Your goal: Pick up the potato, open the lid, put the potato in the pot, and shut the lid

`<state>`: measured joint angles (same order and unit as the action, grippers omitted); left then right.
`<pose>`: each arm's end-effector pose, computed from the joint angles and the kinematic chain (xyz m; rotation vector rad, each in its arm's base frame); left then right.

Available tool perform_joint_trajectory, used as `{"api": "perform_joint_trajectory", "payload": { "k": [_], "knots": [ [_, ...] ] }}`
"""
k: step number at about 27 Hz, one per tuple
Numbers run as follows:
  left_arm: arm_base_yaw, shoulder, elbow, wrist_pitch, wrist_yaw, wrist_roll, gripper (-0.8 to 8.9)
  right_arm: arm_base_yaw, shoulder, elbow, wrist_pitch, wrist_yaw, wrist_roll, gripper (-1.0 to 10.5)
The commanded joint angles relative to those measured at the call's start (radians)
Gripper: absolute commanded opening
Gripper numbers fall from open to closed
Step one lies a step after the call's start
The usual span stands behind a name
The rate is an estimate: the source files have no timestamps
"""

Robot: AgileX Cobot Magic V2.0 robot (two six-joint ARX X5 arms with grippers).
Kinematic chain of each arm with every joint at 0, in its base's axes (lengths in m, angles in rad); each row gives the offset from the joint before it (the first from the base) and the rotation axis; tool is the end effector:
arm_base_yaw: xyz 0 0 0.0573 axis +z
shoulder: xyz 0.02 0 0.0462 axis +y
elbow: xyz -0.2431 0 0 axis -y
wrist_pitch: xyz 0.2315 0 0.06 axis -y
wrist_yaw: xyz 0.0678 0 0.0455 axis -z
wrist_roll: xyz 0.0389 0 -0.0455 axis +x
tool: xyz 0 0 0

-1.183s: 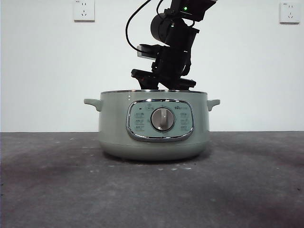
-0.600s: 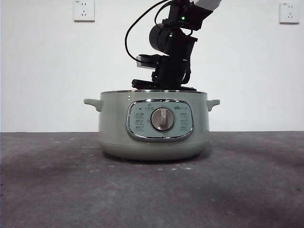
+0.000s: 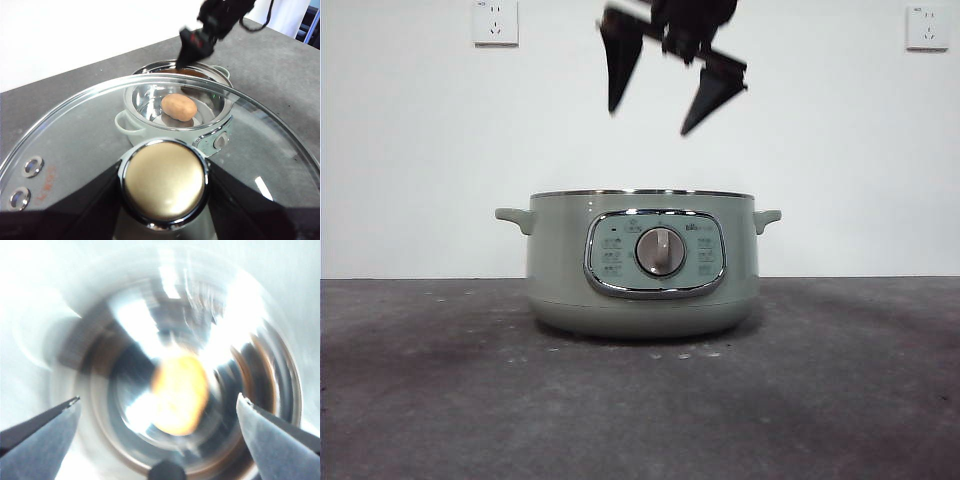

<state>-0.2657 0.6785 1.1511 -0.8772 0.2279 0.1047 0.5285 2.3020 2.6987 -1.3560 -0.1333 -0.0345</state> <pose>0.1007 -0.0365 0.3733 0.1089 0.3828 -0.5078 0.3719 0.2232 0.3422 -0.2223 0.9468 0.6263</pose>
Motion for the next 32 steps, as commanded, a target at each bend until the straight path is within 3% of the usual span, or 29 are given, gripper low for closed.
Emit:
{"api": "perform_joint_trajectory", "payload": {
  "k": [1,10,18,24,28,32],
  "knots": [
    [-0.001,0.034,0.014,0.066,0.015,0.005,-0.08,0.006,-0.047,0.006,-0.026,-0.005,0.031,5.6],
    [-0.011,0.185,0.018,0.268,0.094,0.012,-0.08,0.011,-0.409,-0.078,-0.027,0.003,0.026,5.3],
    [-0.124,0.452,0.131,0.421,0.093,0.013,-0.08,0.011,-0.857,-0.553,-0.026,0.008,-0.022,5.3],
    [-0.182,0.662,0.247,0.48,0.085,0.027,-0.08,0.011,-1.126,-0.873,-0.026,0.085,-0.016,5.3],
    [-0.206,0.791,0.308,0.538,0.081,0.031,-0.08,0.011,-1.299,-1.056,-0.026,0.101,0.018,5.3],
    [-0.218,0.944,0.376,0.607,0.033,0.031,-0.08,0.011,-1.5,-1.23,-0.026,0.123,0.103,5.3]
  ]
}}
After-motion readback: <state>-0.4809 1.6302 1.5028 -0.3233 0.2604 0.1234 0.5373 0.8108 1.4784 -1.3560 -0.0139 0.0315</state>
